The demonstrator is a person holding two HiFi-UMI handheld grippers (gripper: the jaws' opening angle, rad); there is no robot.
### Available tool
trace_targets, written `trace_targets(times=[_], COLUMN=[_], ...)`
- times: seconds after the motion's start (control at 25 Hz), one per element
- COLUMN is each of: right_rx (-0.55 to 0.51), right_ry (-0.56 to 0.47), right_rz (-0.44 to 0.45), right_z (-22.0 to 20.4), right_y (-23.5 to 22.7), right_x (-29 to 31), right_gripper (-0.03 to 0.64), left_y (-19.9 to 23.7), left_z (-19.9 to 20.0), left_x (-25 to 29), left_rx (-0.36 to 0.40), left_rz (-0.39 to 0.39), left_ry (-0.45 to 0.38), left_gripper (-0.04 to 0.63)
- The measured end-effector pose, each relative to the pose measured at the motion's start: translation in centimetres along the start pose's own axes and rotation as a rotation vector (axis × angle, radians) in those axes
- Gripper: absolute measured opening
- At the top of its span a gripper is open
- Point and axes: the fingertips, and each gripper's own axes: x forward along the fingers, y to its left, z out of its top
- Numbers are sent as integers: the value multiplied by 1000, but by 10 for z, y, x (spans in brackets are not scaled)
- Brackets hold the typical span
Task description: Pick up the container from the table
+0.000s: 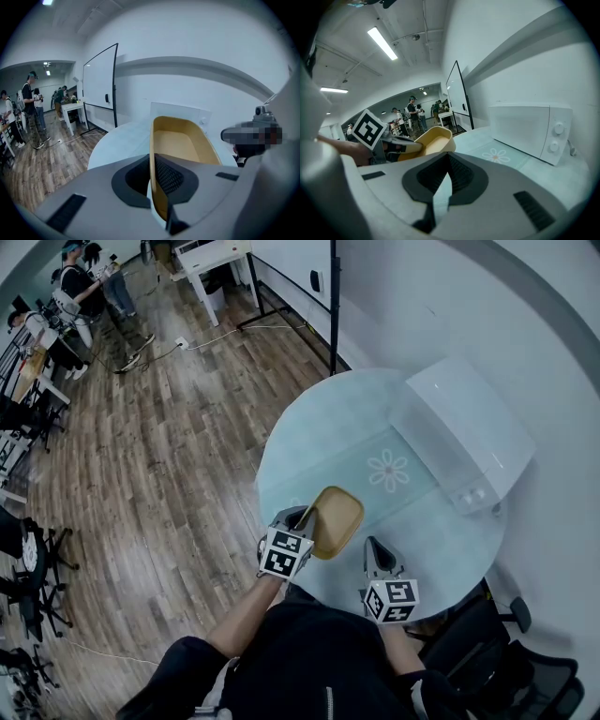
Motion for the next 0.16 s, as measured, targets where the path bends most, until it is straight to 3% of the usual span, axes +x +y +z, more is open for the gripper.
trace_targets(times=[0.16], right_rx=[-4], right_ry=[3], right_rz=[5], right_z=[-5], right_y=[-1], right_x=[-2], right_gripper=[23], left_y=[-4], left_z=[-6], left_x=[1], left_rx=[2], left_rz=[-2], left_ry=[8], left_gripper=[18])
